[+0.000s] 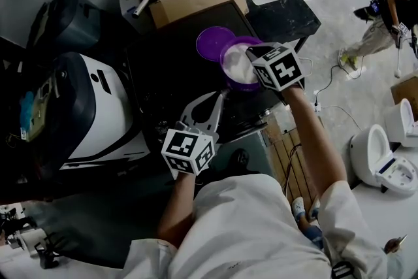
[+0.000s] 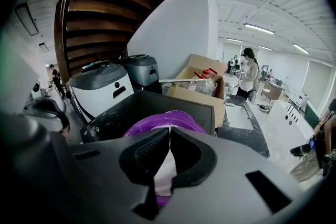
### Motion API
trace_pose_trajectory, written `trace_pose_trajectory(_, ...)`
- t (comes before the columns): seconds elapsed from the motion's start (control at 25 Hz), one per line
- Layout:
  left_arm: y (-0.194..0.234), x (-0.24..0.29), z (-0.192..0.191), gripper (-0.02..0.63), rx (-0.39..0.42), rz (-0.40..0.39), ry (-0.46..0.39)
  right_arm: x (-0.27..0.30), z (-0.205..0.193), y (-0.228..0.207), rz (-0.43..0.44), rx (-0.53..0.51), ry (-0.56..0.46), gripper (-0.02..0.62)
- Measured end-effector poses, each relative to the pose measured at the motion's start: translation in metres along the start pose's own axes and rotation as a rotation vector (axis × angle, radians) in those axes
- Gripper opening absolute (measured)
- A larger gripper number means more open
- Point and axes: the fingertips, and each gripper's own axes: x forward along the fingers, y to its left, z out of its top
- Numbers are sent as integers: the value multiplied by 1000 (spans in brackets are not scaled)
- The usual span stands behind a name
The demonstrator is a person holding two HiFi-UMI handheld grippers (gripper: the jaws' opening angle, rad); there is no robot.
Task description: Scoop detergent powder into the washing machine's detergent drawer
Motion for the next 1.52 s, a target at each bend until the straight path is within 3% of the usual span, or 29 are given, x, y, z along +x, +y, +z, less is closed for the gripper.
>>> trace_pose_trajectory(0.32,2,0,-1,18,-6,6,-3,14,0,-5,-11,-54,66,9)
trace_pose_trajectory(1.52,1,-10,-4,18,-20,15,-18,14,-16,32,120,-30,118,9)
